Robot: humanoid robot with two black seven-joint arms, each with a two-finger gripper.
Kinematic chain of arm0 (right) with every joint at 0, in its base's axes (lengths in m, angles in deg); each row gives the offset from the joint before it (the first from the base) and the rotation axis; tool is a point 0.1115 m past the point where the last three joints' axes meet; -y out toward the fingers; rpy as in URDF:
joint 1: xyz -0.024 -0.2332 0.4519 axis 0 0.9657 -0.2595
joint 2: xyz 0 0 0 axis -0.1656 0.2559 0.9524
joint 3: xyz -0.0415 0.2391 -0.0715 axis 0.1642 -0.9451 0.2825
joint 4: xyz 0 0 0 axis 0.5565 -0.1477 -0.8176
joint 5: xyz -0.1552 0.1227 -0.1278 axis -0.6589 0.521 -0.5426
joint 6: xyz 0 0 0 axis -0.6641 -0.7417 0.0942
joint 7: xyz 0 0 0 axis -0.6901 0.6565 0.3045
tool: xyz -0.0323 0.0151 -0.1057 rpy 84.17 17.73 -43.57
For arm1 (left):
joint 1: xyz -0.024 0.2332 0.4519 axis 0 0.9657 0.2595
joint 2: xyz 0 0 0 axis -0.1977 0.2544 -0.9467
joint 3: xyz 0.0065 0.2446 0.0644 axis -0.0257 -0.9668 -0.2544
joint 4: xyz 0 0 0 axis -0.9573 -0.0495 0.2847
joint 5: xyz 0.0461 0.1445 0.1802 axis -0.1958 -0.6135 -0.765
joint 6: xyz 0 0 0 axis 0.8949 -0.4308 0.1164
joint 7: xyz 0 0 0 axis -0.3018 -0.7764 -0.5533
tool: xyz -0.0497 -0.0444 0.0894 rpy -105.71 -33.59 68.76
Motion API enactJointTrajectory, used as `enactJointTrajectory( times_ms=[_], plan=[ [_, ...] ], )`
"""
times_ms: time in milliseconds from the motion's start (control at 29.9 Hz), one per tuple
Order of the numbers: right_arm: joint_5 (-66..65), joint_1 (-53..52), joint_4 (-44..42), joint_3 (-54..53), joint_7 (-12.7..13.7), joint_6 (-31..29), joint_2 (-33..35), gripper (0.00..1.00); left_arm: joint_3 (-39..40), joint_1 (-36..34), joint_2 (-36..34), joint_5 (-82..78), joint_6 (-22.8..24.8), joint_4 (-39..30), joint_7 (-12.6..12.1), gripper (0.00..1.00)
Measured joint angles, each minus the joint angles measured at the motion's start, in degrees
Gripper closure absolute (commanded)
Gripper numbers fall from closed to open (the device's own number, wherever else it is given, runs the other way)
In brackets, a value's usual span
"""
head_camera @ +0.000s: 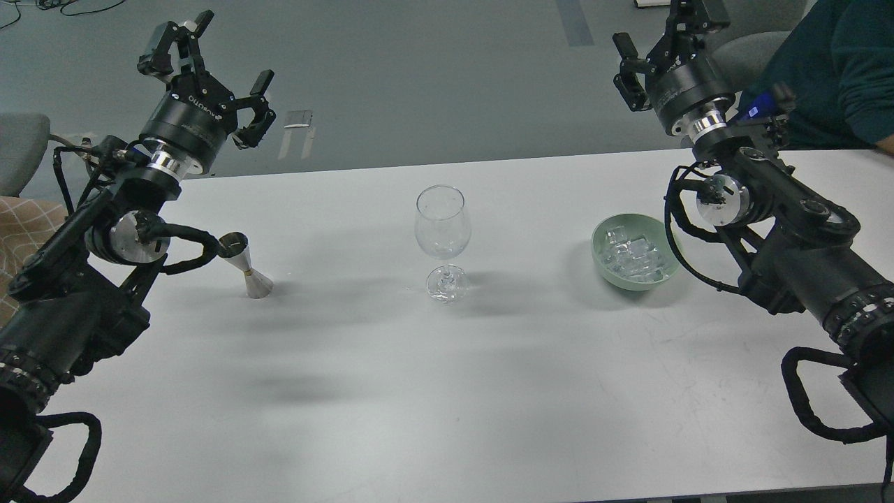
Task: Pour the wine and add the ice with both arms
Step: 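Move the left gripper down toward the silver jigger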
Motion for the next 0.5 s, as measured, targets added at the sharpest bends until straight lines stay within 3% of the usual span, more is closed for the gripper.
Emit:
enactJointTrajectory(
  times_ms=[501],
  plan=[
    [0.5,-0.52,0.16,-0.28,0.0,0.11,-0.7,0.0,0.84,1.15,0.24,0.0,-1.46,1.94,0.06,0.02]
  ],
)
